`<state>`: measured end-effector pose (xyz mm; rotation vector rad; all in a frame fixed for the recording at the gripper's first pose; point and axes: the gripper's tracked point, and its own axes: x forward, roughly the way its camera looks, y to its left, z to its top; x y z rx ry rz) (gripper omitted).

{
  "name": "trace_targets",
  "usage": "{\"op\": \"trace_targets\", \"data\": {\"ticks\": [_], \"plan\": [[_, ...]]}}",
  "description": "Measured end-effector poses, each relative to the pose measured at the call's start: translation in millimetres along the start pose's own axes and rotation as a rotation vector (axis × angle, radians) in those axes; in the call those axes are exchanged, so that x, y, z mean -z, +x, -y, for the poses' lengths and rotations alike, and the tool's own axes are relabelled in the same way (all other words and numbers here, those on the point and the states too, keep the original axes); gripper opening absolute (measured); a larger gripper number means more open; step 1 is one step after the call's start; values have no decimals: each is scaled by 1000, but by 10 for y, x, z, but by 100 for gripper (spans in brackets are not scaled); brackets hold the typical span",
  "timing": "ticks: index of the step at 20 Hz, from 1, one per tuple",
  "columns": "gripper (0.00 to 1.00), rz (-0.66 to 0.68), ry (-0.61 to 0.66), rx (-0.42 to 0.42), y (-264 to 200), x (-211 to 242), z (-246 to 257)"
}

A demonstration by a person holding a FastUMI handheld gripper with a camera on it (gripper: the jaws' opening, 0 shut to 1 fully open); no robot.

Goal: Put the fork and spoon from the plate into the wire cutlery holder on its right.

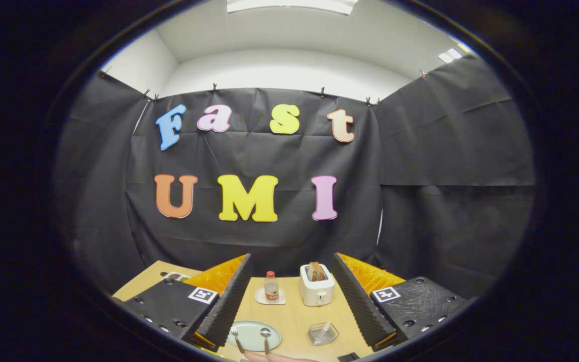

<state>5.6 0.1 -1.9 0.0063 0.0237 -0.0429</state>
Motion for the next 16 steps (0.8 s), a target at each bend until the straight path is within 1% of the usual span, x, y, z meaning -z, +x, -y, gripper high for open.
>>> {"op": "trace_targets", "data": {"ticks": [2,5,9,12,14,16], "plan": [[96,-22,-8,-6,67,107,-3],[96,-79,-32,-19,209,445,-24],[96,-192,-55,-76,459,1132,-170],[95,-287,-54,-141,614,1690,-336],[95,-387,-72,-171,684,2197,-440],[95,-464,-83,-181,729,2608,-519]]}}
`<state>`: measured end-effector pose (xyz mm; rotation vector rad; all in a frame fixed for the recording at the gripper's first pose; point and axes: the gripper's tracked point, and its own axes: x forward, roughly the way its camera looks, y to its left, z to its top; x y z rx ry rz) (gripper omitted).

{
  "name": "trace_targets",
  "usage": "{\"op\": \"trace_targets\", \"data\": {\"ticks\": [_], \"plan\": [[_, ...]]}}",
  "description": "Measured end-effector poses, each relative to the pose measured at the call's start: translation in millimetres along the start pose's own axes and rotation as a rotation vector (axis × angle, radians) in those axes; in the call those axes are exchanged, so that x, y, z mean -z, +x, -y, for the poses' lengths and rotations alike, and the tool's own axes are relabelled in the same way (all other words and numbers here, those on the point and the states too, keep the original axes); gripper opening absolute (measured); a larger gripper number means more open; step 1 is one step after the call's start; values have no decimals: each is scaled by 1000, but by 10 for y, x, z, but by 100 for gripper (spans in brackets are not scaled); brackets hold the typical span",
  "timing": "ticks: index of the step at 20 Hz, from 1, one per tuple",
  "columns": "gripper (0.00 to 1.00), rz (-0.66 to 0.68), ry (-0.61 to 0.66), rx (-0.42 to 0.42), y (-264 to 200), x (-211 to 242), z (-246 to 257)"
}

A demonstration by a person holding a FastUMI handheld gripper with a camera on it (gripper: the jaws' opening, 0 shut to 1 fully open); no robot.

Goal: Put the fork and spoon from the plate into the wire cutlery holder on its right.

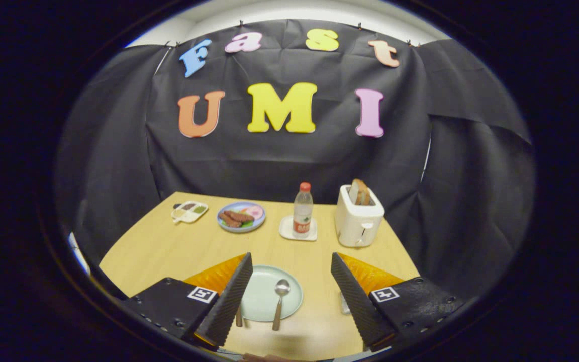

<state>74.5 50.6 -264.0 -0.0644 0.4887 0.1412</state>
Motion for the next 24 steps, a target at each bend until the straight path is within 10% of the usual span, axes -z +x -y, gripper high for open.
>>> {"op": "trace_targets", "data": {"ticks": [10,21,24], "plan": [[73,-345,19,-5,958,1354,-309],[48,-460,127,20,1388,1882,-310],[19,-478,136,44,1437,1940,-279]]}}
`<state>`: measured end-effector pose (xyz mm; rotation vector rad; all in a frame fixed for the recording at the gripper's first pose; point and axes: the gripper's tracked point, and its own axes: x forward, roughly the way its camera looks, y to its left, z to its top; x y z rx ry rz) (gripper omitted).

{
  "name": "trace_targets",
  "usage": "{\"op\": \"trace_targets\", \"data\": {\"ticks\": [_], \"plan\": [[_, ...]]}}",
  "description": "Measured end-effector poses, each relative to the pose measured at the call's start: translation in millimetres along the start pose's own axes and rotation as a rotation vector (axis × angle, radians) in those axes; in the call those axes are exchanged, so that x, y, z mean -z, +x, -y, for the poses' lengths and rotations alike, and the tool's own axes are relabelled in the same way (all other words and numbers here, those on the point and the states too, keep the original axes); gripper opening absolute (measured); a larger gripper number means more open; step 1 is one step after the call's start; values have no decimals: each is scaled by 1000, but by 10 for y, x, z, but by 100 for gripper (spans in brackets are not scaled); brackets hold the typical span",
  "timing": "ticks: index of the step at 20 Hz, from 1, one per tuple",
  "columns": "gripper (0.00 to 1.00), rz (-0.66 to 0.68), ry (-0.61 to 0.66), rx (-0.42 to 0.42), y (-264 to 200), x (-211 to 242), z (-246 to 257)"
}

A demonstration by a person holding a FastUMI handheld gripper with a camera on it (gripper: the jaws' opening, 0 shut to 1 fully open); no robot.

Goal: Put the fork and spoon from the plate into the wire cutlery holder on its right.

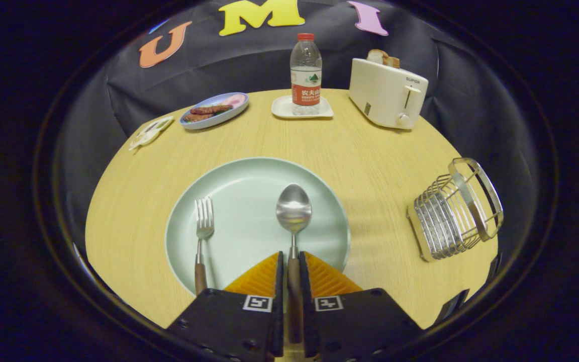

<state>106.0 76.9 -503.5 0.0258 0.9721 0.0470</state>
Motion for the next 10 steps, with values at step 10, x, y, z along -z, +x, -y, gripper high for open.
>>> {"op": "trace_targets", "data": {"ticks": [10], "plan": [[4,-11,-31,-95,-511,-139,226]]}}
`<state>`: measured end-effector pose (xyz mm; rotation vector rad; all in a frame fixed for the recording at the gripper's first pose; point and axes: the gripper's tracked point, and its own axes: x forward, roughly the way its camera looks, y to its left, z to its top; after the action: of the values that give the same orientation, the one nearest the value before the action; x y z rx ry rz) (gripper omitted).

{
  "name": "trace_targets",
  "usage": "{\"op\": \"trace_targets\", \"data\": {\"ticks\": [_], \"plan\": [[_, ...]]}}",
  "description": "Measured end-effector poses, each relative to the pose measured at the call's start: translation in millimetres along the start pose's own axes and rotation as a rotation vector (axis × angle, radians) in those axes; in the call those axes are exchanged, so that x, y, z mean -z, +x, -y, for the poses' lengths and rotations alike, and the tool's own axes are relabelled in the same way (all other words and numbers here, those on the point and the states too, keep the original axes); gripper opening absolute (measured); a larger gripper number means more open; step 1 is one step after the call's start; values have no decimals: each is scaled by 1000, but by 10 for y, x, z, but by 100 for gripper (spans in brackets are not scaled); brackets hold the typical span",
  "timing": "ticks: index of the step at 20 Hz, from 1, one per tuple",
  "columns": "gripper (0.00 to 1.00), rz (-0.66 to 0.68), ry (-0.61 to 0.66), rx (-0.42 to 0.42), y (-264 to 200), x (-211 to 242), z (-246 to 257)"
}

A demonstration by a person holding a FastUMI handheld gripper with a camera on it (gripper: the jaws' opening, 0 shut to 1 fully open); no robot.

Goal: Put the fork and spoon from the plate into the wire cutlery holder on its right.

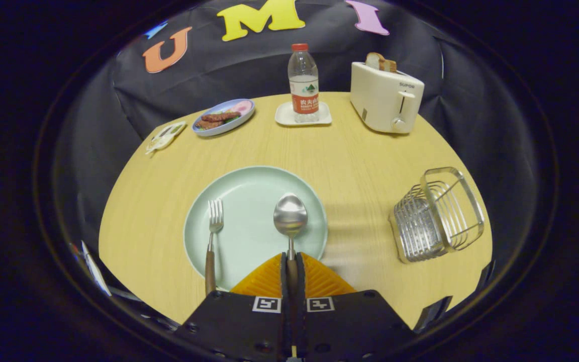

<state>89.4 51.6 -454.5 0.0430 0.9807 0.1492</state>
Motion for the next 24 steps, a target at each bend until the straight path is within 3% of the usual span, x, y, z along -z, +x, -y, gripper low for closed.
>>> {"op": "trace_targets", "data": {"ticks": [6,12,17,24], "plan": [[1,51,-50,-18,-490,-294,296],[1,102,-80,57,-845,-516,818],[1,69,-42,68,-984,-511,1216],[2,-82,17,69,-874,-303,1573]]}}
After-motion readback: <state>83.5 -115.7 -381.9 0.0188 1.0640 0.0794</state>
